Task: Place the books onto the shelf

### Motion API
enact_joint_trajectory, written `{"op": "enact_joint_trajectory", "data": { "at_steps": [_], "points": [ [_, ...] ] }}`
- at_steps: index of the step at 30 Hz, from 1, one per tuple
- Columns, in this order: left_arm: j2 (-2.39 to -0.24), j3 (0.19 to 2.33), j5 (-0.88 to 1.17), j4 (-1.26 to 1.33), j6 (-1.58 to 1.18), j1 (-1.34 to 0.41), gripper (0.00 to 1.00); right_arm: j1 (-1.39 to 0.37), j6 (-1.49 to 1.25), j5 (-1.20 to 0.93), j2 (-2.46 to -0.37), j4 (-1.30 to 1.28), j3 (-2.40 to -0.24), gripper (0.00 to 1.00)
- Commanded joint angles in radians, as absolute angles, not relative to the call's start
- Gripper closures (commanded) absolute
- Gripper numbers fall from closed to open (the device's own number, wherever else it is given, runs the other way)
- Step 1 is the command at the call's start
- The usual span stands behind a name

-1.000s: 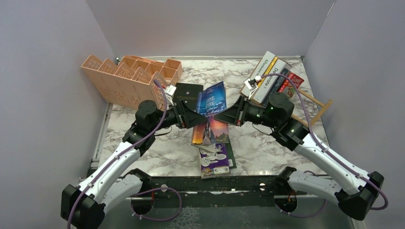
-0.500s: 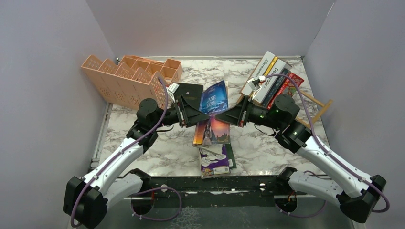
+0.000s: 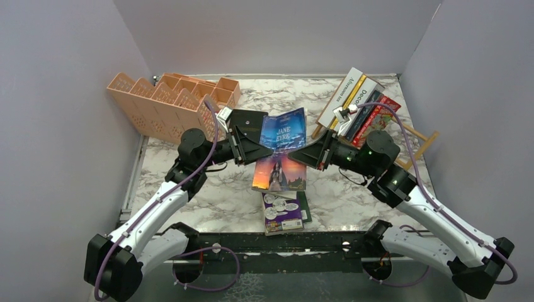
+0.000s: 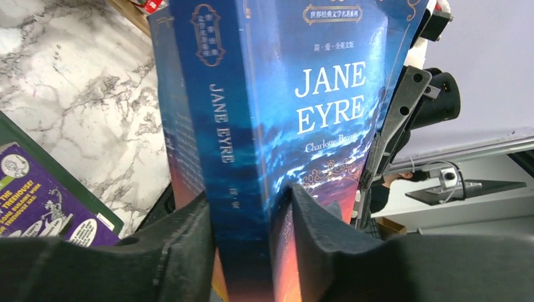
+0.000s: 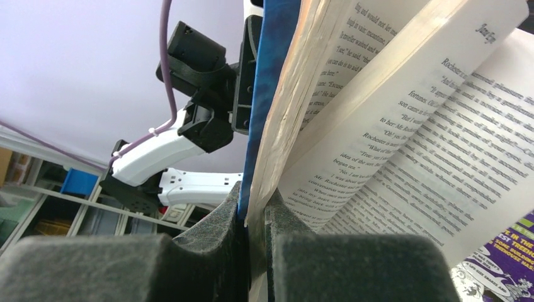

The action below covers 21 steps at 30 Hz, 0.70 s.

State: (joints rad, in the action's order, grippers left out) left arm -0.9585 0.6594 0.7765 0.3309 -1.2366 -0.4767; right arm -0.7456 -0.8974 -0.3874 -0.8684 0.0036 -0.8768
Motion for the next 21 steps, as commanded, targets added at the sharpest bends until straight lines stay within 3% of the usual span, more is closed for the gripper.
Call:
{"op": "enact_joint_trajectory", "data": {
  "at_steps": [1,4,6,10,12,16,21],
  "points": [
    [-0.919,0.707,0.846,0.445,-1.252,-0.497,0.65,-0.747,-0.86,-0.223,-0.873,0.003,-0.865,0.99],
    [-0.923,0.699,0.839,0.445,-1.24,-0.494,0.82,-0.746,-0.854,-0.18,-0.871,-0.055,-0.865,0.99],
    [-0.924,0.695,0.832,0.445,-1.228,-0.492,0.99,-0.746,-0.847,-0.15,-0.87,-0.085,-0.866,0.97],
    [-0.923,0.701,0.82,0.438,-1.192,-0.489,1.0,-0.746,-0.814,-0.071,-0.864,-0.168,-0.883,0.6],
    [-0.919,0.713,0.812,0.423,-1.158,-0.487,1.0,-0.747,-0.771,-0.033,-0.869,-0.226,-0.909,0.48],
    [-0.915,0.778,0.757,0.268,-1.021,-0.488,1.0,-0.746,-0.656,0.082,-0.896,-0.404,-1.008,0.38],
    [-0.932,0.893,0.624,0.024,-0.818,-0.489,1.0,-0.747,-0.551,0.234,-0.88,-0.523,-1.101,0.36]
  ]
}}
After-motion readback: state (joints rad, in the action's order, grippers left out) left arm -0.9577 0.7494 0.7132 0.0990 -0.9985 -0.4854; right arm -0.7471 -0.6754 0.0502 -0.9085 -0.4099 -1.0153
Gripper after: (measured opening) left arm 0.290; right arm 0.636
